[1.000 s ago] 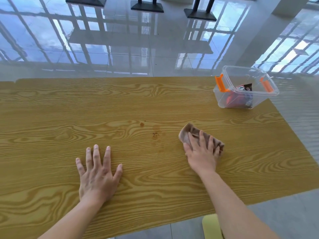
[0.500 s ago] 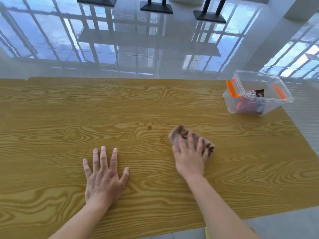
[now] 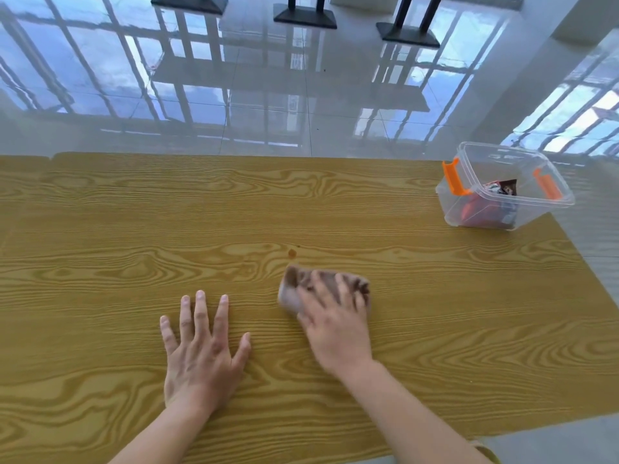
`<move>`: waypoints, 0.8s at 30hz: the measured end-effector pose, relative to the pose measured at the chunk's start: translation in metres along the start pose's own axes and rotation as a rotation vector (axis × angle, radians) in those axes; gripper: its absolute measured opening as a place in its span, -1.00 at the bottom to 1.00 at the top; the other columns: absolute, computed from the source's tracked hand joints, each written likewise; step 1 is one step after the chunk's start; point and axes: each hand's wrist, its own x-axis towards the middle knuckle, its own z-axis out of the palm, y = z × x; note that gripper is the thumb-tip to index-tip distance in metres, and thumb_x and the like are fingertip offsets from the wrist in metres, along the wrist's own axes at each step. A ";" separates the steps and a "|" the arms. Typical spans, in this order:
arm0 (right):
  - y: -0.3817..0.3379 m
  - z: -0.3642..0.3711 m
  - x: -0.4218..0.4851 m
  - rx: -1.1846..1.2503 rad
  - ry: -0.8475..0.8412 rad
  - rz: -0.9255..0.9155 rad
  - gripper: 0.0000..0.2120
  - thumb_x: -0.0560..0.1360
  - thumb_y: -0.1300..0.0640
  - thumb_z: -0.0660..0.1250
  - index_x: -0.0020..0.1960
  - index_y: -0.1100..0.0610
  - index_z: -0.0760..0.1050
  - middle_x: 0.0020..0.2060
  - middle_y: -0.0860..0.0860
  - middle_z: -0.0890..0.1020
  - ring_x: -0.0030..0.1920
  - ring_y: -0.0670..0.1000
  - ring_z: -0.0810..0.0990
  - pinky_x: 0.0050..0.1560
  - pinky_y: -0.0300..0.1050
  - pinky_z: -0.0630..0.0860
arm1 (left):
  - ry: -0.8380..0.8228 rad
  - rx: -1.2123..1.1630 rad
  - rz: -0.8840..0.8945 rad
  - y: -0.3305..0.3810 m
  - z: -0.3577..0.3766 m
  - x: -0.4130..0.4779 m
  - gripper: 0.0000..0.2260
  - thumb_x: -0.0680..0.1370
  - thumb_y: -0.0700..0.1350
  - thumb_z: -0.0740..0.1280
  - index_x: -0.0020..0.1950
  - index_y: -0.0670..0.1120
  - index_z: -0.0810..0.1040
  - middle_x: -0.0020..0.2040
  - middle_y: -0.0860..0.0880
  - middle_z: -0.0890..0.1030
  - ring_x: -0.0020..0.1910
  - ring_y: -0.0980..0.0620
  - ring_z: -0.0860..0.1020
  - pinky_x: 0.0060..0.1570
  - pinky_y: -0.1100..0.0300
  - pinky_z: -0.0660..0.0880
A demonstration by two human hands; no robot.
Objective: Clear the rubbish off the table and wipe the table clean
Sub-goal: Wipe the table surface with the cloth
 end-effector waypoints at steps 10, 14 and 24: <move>0.027 -0.009 0.030 0.059 -0.003 0.280 -0.51 0.63 -0.28 -0.19 0.55 -0.33 -0.08 0.59 -0.19 -0.14 0.58 0.12 -0.25 0.51 0.28 -0.19 | 0.010 -0.014 -0.004 0.000 0.002 0.001 -0.30 0.53 0.33 0.03 0.58 -0.03 0.18 0.58 -0.21 0.13 0.59 -0.20 -0.03 0.48 -0.34 -0.03; -0.005 0.008 -0.027 -0.024 -0.029 -0.221 -0.54 0.63 -0.29 -0.05 0.52 -0.38 0.03 0.60 -0.17 -0.03 0.59 0.09 -0.17 0.50 0.25 -0.15 | 0.016 -0.018 -0.002 0.001 0.001 0.001 -0.30 0.51 0.31 0.05 0.56 -0.04 0.22 0.58 -0.22 0.15 0.58 -0.21 0.00 0.47 -0.35 -0.02; 0.010 -0.019 0.002 0.292 -0.009 0.089 -0.65 0.62 -0.22 0.03 0.33 -0.33 0.44 0.51 -0.25 0.25 0.56 0.01 0.08 0.50 0.12 0.02 | 0.004 -0.029 -0.006 0.000 -0.001 0.000 -0.29 0.52 0.33 0.03 0.58 -0.03 0.18 0.59 -0.21 0.12 0.59 -0.20 -0.03 0.48 -0.34 -0.05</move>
